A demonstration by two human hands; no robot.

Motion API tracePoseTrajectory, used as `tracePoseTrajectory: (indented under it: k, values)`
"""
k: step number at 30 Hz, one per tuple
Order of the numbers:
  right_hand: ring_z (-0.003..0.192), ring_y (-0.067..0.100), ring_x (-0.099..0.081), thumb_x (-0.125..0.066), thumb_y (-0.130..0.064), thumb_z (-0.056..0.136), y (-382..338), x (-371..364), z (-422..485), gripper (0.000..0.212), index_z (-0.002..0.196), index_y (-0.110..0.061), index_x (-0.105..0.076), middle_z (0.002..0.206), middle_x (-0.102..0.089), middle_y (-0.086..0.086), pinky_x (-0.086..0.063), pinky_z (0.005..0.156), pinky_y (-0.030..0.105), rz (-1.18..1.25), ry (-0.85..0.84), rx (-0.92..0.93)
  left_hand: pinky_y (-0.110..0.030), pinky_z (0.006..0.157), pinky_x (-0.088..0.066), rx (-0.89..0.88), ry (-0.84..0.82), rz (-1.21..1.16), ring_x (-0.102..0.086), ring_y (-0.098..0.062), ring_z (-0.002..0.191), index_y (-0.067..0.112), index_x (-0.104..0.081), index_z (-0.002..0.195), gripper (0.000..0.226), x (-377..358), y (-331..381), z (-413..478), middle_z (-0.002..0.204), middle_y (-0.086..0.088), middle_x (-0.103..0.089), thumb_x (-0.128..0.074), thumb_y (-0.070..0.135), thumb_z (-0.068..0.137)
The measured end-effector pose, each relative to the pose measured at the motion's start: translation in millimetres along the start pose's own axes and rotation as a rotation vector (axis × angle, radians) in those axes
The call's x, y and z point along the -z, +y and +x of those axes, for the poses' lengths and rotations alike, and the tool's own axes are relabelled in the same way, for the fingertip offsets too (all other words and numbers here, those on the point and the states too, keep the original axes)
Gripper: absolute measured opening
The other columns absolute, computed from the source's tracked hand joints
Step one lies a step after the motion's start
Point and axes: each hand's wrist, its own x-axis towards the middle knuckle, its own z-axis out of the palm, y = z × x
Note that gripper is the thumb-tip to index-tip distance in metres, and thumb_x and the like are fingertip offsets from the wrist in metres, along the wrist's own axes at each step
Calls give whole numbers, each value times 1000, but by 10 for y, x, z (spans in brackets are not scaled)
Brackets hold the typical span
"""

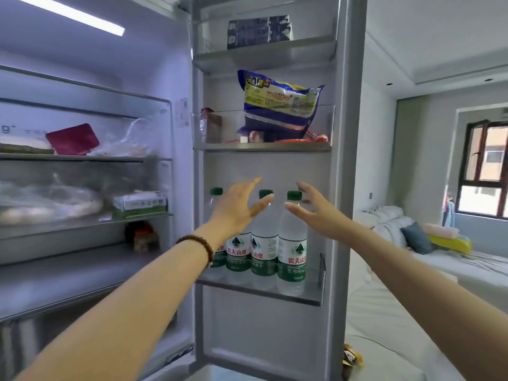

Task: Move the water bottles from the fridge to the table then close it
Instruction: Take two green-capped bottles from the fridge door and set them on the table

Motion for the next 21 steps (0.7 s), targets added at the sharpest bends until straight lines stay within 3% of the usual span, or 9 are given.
tracePoseTrajectory:
  k: [6, 9, 11, 13, 17, 21]
  values:
    - [114, 10, -51, -49, -42, 92, 77, -175, 195, 57, 142, -20, -32, 138, -49, -1, -37, 87, 21, 197, 114, -139, -37, 97, -34, 47, 4, -43, -33, -26, 120, 23, -34, 137, 46, -399, -122, 242, 128, -11, -47, -34, 44, 96]
    - [100, 10, -58, -54, -36, 91, 111, -247, 213, 39, 127, -25, -42, 122, -63, 2, -40, 71, 16, 346, 168, -175, -31, 92, -38, 41, 21, -332, -46, -22, 110, 21, -41, 123, 32, -451, -162, 250, 118, -9, -50, -46, 34, 94]
    - [96, 12, -61, -57, -34, 89, 119, -279, 198, 33, 118, -23, -45, 111, -67, 2, -41, 71, 14, 412, 229, -167, -30, 95, -43, 38, -10, -604, -53, -17, 108, 18, -43, 117, 30, -429, -175, 214, 116, -4, -55, -54, 27, 90]
    - [92, 10, -60, -58, -36, 89, 118, -292, 169, 35, 117, -17, -51, 105, -66, 0, -43, 70, 12, 396, 283, -158, -29, 96, -44, 49, -35, -716, -56, -14, 106, 21, -44, 117, 38, -414, -186, 192, 115, -1, -58, -60, 33, 85]
    - [83, 4, -56, -55, -37, 90, 155, -321, 87, 36, 111, -9, -63, 96, -64, -2, -40, 59, -3, 495, 342, -175, -19, 87, -41, 64, -107, -658, -57, -14, 102, 15, -58, 110, 40, -419, -155, 184, 110, -2, -64, -55, 45, 84]
    - [82, 0, -58, -60, -37, 87, 72, -372, 37, 34, 108, -11, -66, 98, -69, 0, -41, 62, -2, 515, 386, -158, -12, 77, -42, 83, -42, -685, -60, -16, 93, 8, -62, 98, 33, -427, -71, 142, 99, -8, -67, -58, 38, 85]
